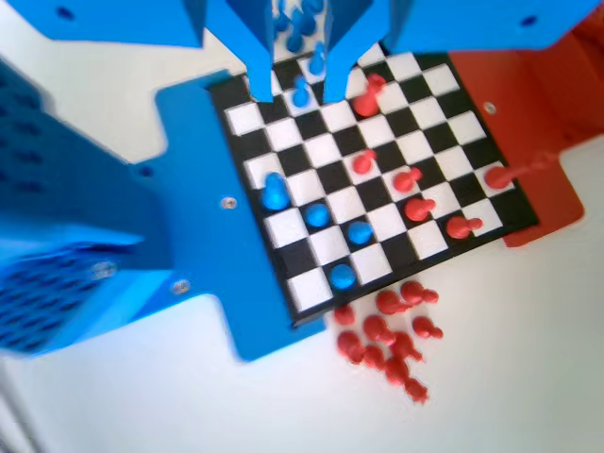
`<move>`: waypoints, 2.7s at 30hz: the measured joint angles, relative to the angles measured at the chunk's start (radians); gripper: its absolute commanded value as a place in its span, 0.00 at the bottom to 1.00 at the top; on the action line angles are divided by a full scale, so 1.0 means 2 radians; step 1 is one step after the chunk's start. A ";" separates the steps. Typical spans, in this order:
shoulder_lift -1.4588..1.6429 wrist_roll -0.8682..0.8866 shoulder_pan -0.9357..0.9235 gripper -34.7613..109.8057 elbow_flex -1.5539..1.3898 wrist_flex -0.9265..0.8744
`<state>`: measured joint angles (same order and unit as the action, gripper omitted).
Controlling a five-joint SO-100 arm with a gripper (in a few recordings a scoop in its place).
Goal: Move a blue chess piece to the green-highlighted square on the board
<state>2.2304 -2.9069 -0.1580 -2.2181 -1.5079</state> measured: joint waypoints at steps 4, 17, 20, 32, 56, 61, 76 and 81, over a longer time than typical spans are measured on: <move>-0.015 0.006 -0.004 0.33 -0.026 0.053; -0.018 0.012 0.005 0.34 -0.130 0.154; -0.018 0.012 0.008 0.34 -0.149 0.184; -0.042 0.012 0.009 0.34 -0.209 0.275; -0.048 0.017 0.019 0.34 -0.277 0.353; -0.058 0.012 0.013 0.33 -0.302 0.390; -0.059 0.008 0.018 0.26 -0.316 0.420; -0.059 0.008 0.017 0.25 -0.316 0.420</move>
<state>2.1123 -2.8900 -0.1243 -2.8501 -0.6673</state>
